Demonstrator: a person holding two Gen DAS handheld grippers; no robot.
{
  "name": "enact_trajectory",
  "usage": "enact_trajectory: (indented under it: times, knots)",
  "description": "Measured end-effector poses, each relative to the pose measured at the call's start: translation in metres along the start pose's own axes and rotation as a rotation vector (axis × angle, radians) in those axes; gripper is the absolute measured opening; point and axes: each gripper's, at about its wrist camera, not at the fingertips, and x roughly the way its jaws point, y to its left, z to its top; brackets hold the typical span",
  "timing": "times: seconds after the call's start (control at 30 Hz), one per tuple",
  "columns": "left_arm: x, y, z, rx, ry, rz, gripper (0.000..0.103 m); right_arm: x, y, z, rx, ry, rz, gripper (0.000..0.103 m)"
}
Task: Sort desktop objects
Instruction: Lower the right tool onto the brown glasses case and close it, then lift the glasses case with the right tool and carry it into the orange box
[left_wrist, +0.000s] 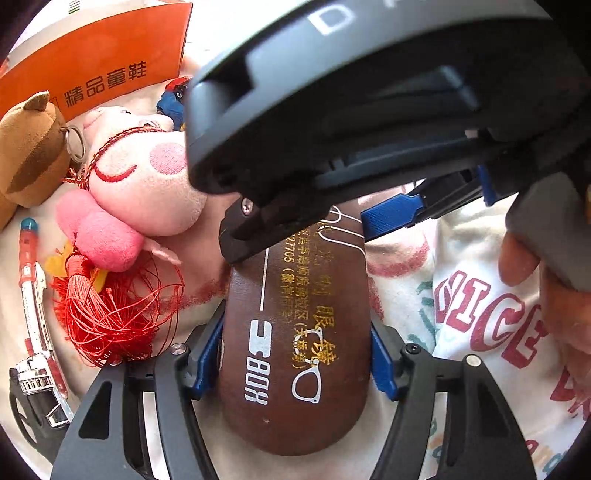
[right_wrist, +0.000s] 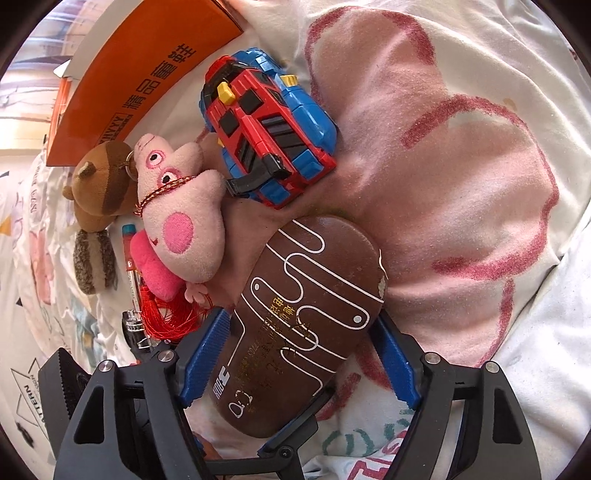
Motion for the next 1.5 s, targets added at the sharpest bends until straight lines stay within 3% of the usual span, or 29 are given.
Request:
enact_trajectory:
  times: [0.13, 0.23, 0.37, 0.57, 0.7, 0.83, 1.17, 1.37, 1.5]
  knots:
    - [-0.004, 0.004, 0.003, -0.016, -0.019, 0.004, 0.065, -0.006, 0.001, 0.000, -0.012, -0.029, 0.012, 0.076]
    - [-0.019, 0.005, -0.002, -0.046, -0.034, -0.027, 0.065, -0.021, 0.000, -0.006, -0.023, -0.066, 0.052, 0.067]
    - [-0.037, -0.007, -0.011, -0.011, -0.043, 0.007, 0.064, -0.041, 0.005, -0.013, -0.059, -0.094, 0.096, 0.056]
    - [-0.040, -0.005, -0.026, -0.052, -0.015, -0.013, 0.064, -0.027, 0.002, -0.011, -0.055, -0.022, 0.125, 0.053]
    - [-0.050, -0.005, -0.036, -0.059, -0.044, -0.039, 0.064, -0.007, -0.005, -0.006, -0.015, 0.046, 0.200, 0.053]
    - [-0.059, -0.016, -0.041, -0.019, -0.042, -0.022, 0.064, 0.017, -0.010, -0.006, 0.005, 0.126, 0.273, 0.062]
    - [-0.127, -0.034, -0.052, -0.023, -0.118, 0.001, 0.064, -0.028, 0.011, -0.015, -0.096, 0.002, 0.302, 0.055]
    - [-0.193, -0.040, -0.045, -0.026, -0.193, 0.042, 0.064, -0.076, 0.052, -0.014, -0.192, -0.084, 0.308, 0.052]
    - [-0.239, -0.036, -0.030, -0.032, -0.240, 0.079, 0.063, -0.104, 0.084, 0.004, -0.253, -0.122, 0.331, 0.051]
